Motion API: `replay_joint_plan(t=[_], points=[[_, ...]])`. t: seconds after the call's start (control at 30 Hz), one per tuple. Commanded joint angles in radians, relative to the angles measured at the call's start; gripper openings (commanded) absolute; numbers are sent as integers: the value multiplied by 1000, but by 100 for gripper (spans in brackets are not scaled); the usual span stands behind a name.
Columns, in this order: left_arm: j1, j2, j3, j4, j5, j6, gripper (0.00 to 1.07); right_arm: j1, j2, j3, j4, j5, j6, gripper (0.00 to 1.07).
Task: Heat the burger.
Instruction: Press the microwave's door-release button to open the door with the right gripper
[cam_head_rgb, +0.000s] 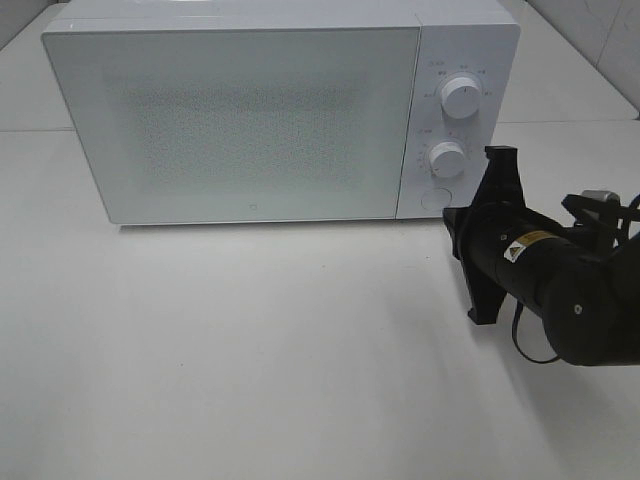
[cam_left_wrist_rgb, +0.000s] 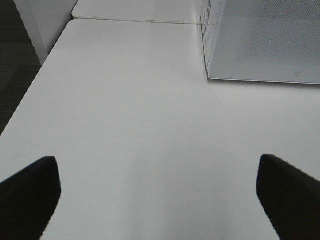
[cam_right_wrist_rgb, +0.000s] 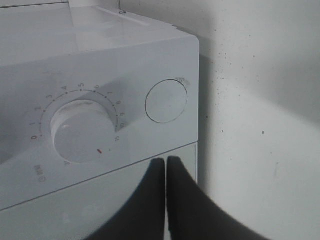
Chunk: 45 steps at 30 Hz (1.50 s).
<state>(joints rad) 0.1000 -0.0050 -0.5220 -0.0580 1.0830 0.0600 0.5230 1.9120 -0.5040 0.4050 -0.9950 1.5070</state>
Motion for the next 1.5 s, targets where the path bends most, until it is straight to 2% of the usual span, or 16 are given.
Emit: replay_joint_plan(t=[0.03,0.3,0.87,1.2,1.5], points=[[2,-17,3,-1,-13,-4,101,1,24,-38,8,-9,4,0],[2,-17,3,-1,-13,-4,101,1,98,-97,18,-9,5,0],[2,-17,3,-1,-13,-4,101,-79,177,-216,-10,23,-3,0],[2,-17,3,-1,-13,-4,100,-81,229,-273,-4,30,-7,0],[2,-17,3,-1,-13,-4,100,-81,242,-300,18,-77,-22,0]])
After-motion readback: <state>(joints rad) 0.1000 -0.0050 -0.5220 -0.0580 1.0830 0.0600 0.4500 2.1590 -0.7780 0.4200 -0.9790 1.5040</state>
